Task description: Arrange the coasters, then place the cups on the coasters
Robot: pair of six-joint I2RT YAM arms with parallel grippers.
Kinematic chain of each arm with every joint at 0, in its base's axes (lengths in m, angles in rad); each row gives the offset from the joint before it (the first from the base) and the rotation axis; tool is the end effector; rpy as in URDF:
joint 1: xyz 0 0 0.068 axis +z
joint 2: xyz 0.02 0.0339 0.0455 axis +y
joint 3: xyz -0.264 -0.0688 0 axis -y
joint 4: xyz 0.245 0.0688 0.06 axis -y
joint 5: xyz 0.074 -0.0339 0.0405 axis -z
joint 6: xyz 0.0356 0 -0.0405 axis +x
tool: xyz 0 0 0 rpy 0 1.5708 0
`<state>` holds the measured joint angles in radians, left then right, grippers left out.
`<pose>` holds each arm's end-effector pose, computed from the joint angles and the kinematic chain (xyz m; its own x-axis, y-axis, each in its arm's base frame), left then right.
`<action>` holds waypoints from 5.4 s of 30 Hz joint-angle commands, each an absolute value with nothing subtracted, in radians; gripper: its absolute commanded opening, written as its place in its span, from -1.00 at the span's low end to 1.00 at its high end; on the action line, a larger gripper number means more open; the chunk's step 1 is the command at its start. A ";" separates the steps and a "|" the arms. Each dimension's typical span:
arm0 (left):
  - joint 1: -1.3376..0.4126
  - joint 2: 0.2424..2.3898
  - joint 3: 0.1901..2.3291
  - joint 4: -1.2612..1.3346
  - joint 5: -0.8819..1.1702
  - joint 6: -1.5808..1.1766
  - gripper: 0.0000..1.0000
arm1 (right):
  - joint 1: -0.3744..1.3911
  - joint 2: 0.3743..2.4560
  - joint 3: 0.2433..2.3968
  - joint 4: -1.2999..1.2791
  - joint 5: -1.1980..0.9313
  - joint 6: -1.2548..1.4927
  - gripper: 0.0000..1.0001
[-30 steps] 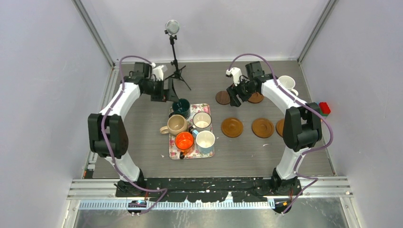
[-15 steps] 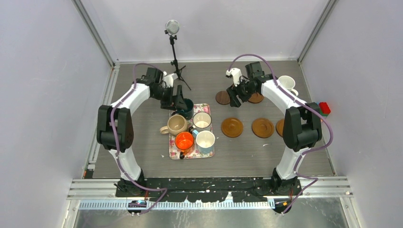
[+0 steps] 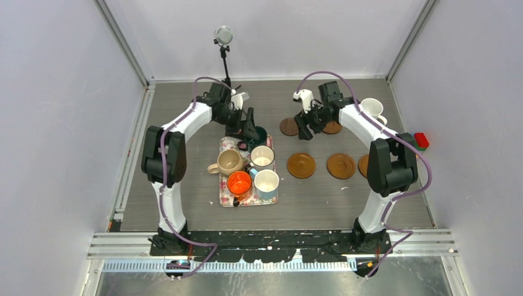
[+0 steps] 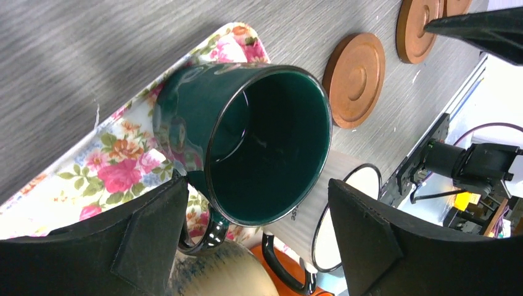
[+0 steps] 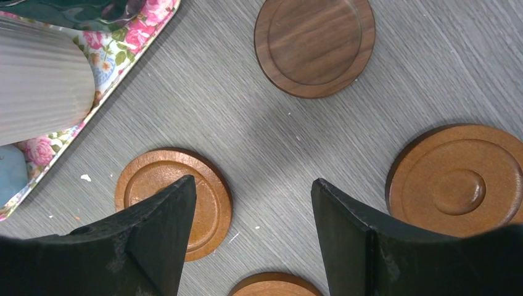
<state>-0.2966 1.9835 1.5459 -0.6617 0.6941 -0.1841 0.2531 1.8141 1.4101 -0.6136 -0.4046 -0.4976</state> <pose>0.3943 -0.1443 0.2156 -0.9296 0.1370 -0.3422 0.3381 0.6868 -0.6434 0.3726 0.1109 0.2378 -0.5184 -0.5873 -0.6216 -0.7714 0.6348 0.0435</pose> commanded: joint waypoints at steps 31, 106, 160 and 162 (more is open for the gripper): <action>-0.327 1.846 1.514 -0.842 0.315 0.232 0.28 | 0.286 1.848 1.514 -0.552 -0.444 -0.418 0.46; -0.500 2.326 2.151 -1.005 0.577 0.494 -0.33 | 0.236 1.759 1.382 -0.627 -0.536 -0.577 0.27; -0.214 1.809 1.686 -0.999 0.645 0.192 0.50 | 0.540 2.109 1.712 -0.755 -0.528 -1.188 -0.17; -0.209 1.811 1.684 -0.997 0.643 0.192 0.49 | 0.540 2.109 1.711 -0.743 -0.523 -1.169 -0.24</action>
<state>-0.2226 1.8133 1.6581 -1.0218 0.6144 0.2119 0.5350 2.1227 1.6955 -0.7574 -0.5209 -1.1797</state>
